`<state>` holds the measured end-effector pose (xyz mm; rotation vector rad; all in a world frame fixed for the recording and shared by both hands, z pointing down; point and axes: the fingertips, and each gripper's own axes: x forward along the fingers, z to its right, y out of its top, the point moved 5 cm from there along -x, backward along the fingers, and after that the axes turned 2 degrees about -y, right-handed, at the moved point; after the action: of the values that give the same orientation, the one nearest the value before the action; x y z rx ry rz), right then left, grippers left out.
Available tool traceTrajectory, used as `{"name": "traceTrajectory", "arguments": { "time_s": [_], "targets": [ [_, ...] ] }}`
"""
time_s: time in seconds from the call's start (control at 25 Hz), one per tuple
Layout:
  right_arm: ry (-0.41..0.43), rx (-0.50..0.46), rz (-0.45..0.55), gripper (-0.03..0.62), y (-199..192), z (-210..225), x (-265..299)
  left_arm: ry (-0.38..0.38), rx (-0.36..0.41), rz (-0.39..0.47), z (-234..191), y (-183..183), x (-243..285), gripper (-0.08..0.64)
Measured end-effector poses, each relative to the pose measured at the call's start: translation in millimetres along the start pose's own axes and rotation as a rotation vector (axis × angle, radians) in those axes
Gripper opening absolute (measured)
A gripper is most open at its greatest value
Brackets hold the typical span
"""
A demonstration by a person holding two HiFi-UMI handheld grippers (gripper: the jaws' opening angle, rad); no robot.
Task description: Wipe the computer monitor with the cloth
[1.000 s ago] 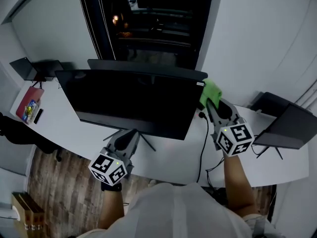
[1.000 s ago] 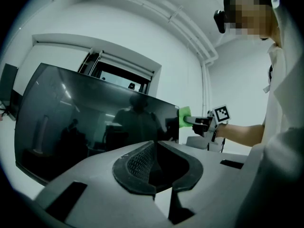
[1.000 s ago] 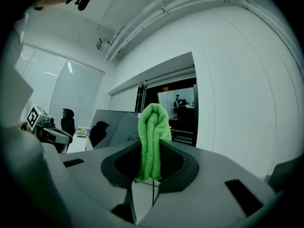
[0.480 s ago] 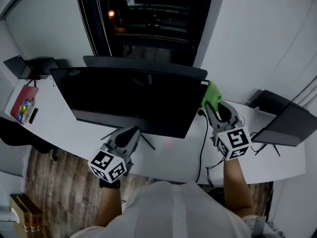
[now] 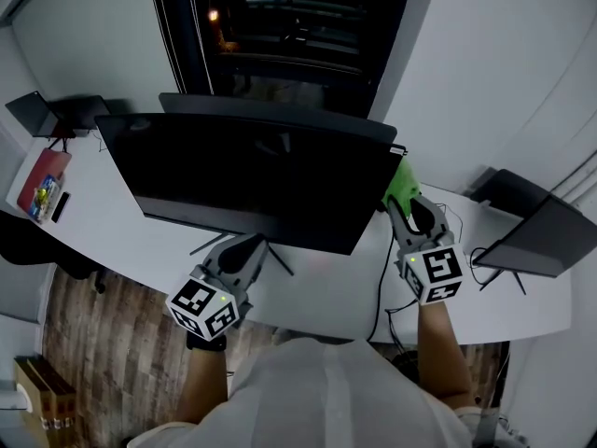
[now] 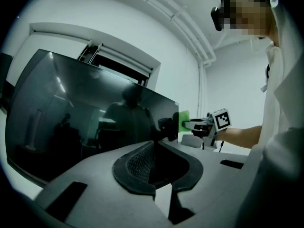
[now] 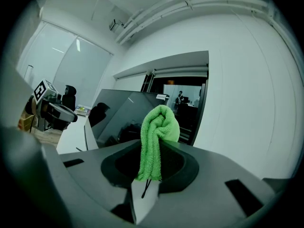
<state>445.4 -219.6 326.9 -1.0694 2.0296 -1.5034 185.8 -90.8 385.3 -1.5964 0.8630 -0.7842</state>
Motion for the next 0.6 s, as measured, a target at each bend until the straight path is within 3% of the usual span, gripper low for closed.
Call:
{"name": "traceTrajectory", "arguments": {
  "time_s": [0.6],
  "targets": [
    [0.013,0.021,-0.091,0.071,-43,-23,4,-0.005,-0.019,-0.005,-7,-10,5,0.034]
  ]
}}
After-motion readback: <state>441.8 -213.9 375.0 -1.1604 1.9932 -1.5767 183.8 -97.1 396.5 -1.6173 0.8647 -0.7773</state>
